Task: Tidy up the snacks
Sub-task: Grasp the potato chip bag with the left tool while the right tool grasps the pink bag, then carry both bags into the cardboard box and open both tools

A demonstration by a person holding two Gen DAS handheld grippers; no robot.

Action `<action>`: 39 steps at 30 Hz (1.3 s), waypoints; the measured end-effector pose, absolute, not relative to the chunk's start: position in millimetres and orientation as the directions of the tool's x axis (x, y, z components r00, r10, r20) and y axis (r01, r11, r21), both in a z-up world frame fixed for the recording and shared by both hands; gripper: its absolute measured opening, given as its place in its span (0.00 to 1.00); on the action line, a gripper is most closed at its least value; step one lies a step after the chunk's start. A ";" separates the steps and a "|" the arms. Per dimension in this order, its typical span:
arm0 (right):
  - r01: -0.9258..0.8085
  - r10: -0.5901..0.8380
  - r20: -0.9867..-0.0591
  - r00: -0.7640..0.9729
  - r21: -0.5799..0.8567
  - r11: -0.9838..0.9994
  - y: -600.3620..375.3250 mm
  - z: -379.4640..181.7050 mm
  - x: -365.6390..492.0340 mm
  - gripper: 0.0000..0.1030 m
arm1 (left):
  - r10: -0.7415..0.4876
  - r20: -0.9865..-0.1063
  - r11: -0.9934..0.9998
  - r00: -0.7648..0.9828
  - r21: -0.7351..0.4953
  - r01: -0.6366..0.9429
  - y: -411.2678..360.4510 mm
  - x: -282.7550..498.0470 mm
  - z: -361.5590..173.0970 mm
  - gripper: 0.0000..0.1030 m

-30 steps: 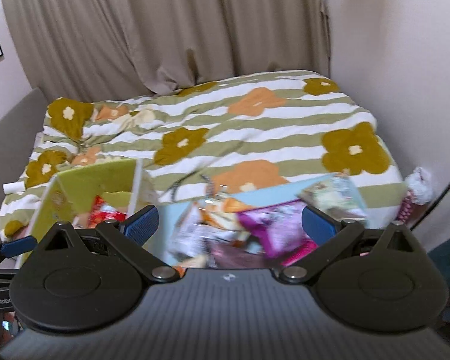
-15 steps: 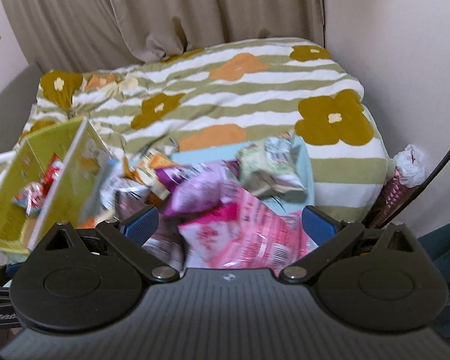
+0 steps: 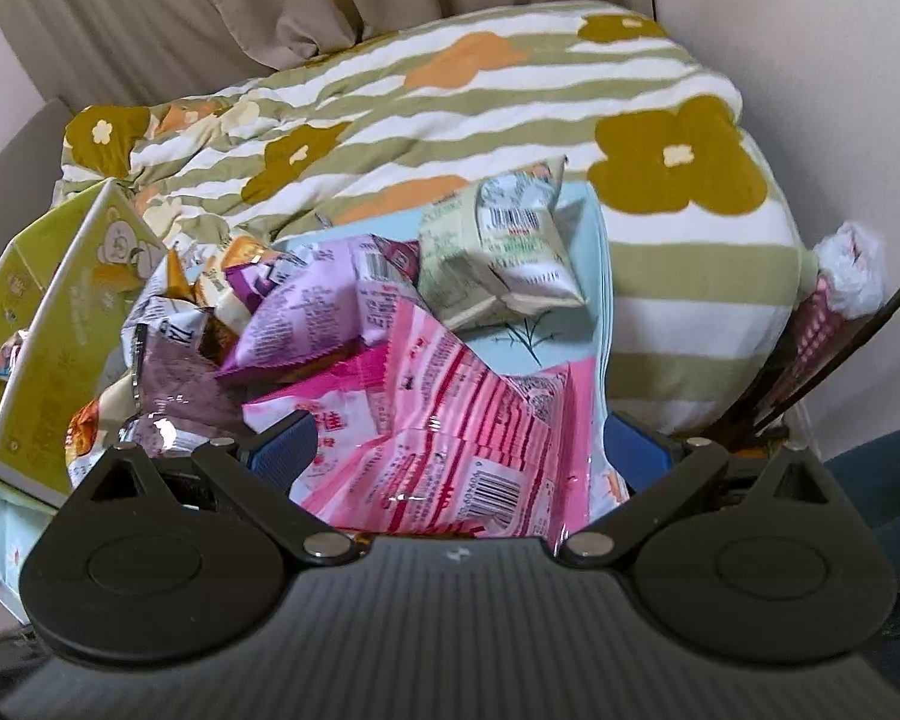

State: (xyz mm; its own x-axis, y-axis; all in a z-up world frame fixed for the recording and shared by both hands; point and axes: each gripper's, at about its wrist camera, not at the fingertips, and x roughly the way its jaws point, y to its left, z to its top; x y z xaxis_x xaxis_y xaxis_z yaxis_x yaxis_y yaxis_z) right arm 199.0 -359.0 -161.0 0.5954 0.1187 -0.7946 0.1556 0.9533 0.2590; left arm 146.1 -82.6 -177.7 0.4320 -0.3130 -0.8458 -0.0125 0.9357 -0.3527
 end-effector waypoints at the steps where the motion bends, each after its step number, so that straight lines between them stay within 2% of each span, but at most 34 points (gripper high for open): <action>1: 0.160 0.125 -0.796 0.592 0.268 0.950 -360.9 -164.3 200.4 1.00 | -0.321 -0.846 0.933 0.426 -0.359 -0.009 -85.0 146.3 -182.1 0.95; 5: 0.187 0.143 -0.806 0.574 0.299 0.936 -367.3 -178.0 204.7 1.00 | -0.342 -0.855 0.927 0.389 -0.374 -0.006 -92.3 146.9 -196.3 0.91; 9: 0.181 0.140 -0.801 0.582 0.296 0.938 -369.2 -179.2 206.7 1.00 | -0.304 -0.868 0.949 0.393 -0.312 0.044 -103.2 145.8 -194.8 0.90; 12: 0.178 0.147 -0.799 0.583 0.302 0.936 -369.8 -178.3 206.6 1.00 | -0.305 -0.871 0.951 0.385 -0.302 0.069 -107.6 143.8 -193.1 0.79; 14: 0.176 0.149 -0.798 0.584 0.304 0.936 -368.5 -177.8 205.7 1.00 | -0.314 -0.871 0.948 0.377 -0.309 0.076 -109.1 142.4 -190.6 0.68; 16: 0.173 0.159 -0.792 0.589 0.316 0.933 -367.9 -176.9 203.8 1.00 | -0.304 -0.874 0.952 0.379 -0.291 0.094 -112.7 141.9 -189.1 0.68; 23: 0.204 0.186 -0.811 0.554 0.350 0.914 -366.0 -187.6 206.9 1.00 | -0.326 -0.863 0.945 0.385 -0.308 0.110 -108.9 142.8 -187.8 0.54; 39: 0.221 0.194 -0.838 0.510 0.345 0.912 -351.8 -210.4 220.9 1.00 | -0.337 -0.840 0.939 0.424 -0.335 0.081 -92.0 145.4 -172.0 0.52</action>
State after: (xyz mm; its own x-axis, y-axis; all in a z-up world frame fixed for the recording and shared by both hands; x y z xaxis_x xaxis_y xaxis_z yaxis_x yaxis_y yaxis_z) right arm 220.9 -351.8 -210.4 0.5105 0.1938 -0.8378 0.2205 0.9122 0.3453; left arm 145.4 -92.0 -172.0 0.4245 -0.3369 -0.8404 0.0807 0.9386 -0.3354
